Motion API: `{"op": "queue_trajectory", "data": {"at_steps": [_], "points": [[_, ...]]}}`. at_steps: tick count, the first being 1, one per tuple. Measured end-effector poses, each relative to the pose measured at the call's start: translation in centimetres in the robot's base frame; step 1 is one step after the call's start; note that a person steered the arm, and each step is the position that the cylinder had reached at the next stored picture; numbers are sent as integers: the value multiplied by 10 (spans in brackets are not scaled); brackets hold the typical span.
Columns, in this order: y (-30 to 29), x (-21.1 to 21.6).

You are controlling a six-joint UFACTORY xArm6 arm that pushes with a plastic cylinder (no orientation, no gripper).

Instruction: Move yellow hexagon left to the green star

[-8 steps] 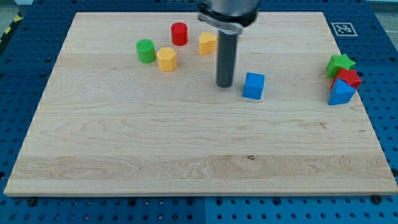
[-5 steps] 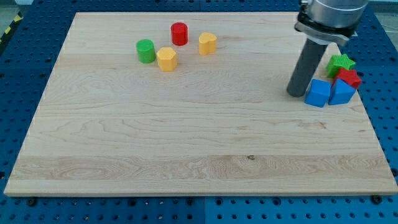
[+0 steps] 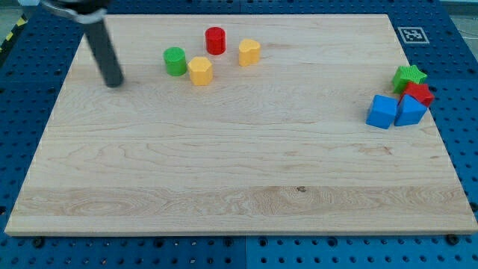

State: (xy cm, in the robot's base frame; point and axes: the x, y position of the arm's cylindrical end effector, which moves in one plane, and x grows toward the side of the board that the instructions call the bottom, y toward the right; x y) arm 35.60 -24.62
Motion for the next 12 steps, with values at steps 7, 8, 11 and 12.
{"op": "queue_trajectory", "data": {"at_steps": [7,8,11,12], "points": [[309,21],[297,21],[364,69],[387,67]]}}
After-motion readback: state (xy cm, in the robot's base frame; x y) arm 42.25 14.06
